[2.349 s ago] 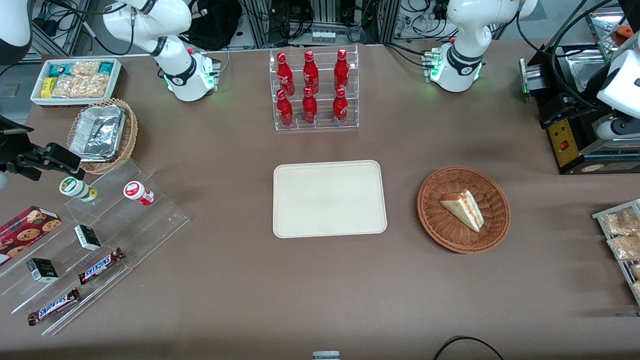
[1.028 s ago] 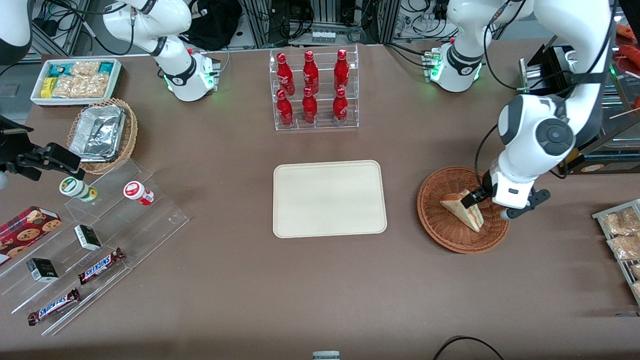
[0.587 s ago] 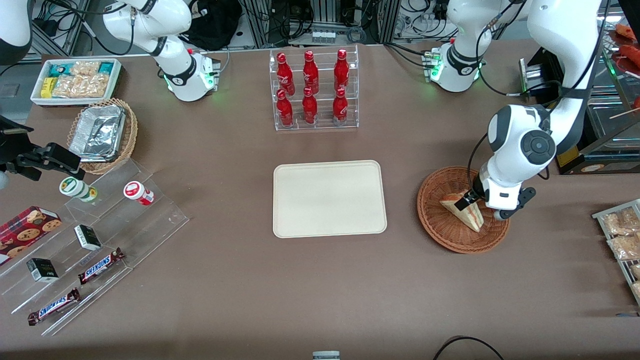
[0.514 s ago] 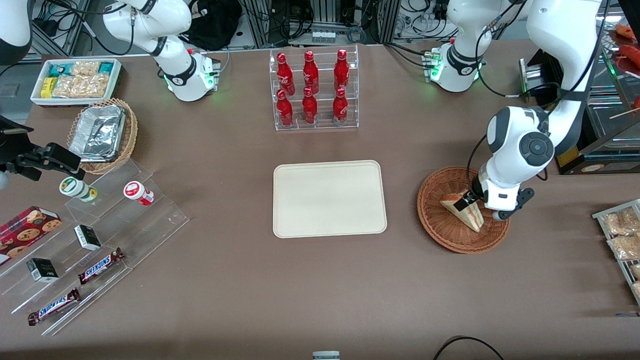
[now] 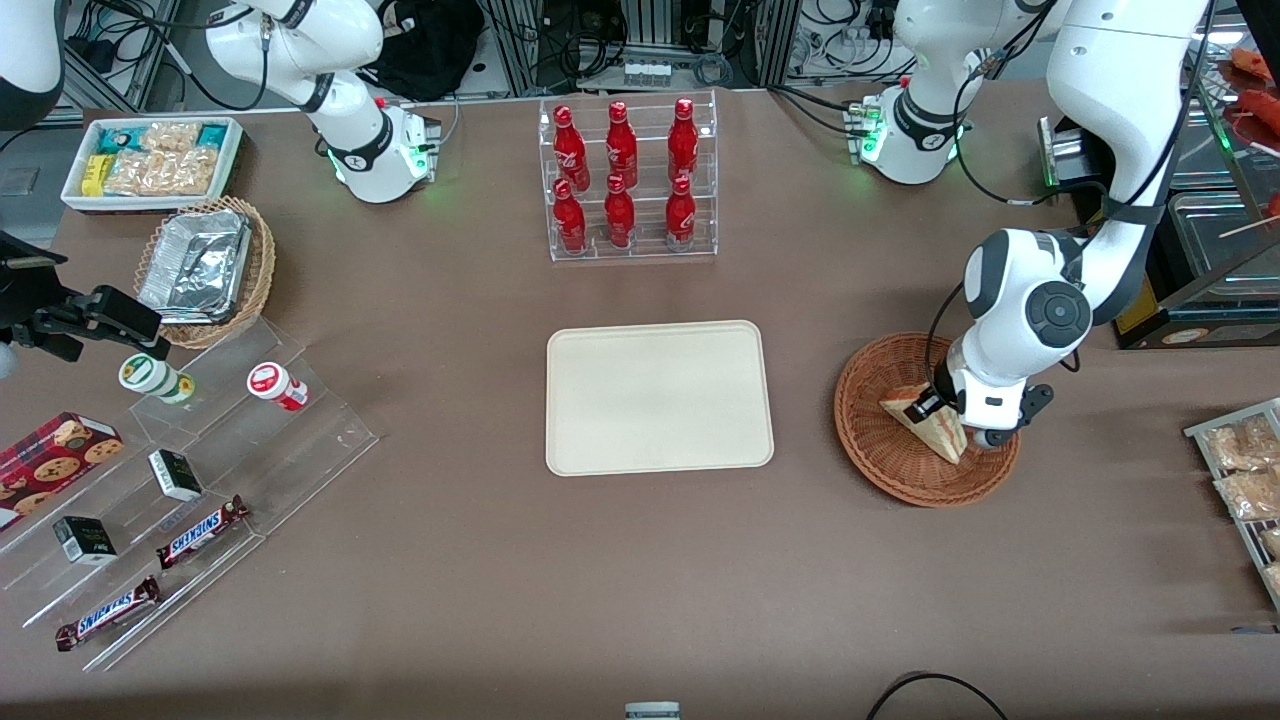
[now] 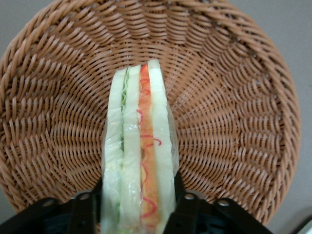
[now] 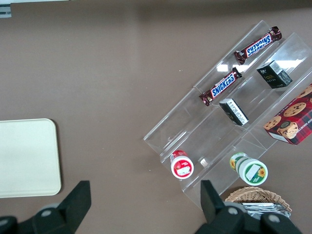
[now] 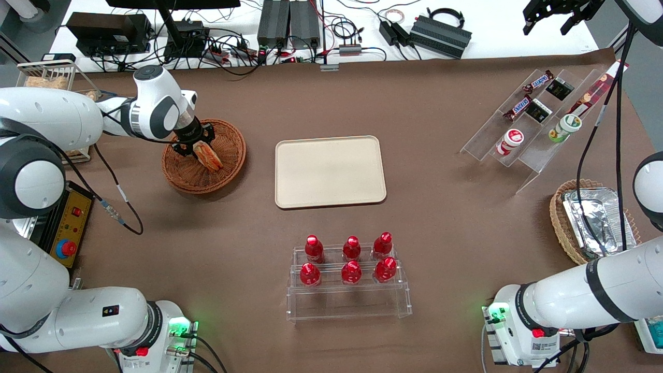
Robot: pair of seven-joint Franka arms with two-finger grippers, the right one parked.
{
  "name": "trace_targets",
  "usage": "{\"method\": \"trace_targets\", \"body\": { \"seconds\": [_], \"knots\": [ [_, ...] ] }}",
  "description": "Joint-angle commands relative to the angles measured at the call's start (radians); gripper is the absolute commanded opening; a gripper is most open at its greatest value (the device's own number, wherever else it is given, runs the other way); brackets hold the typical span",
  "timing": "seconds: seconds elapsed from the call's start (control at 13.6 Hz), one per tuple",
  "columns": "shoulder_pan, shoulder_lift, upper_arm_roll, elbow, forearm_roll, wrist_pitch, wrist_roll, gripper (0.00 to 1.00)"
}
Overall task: Place sandwich from basket to tray
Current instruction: 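Close the left gripper on the sandwich, then lift the sandwich and carry it over the cream tray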
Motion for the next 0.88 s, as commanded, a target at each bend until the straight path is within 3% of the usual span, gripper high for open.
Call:
{"method": "trace_targets", "body": {
  "seconds": [0.0,0.15,0.37,0.59,0.81],
  "knots": [
    [-0.005,-0.006,0.001,0.029,0.007,-0.002,-0.003,0.12],
    [-0.008,-0.036,0.002,0.066,0.012,-0.060,-0.001,0.12],
    [-0.019,-0.058,-0.005,0.234,0.015,-0.310,-0.001,0.13],
    [-0.106,-0.049,-0.008,0.379,0.012,-0.487,0.001,0.13],
    [-0.250,-0.029,-0.007,0.391,0.019,-0.487,0.002,0.14]
  ]
}}
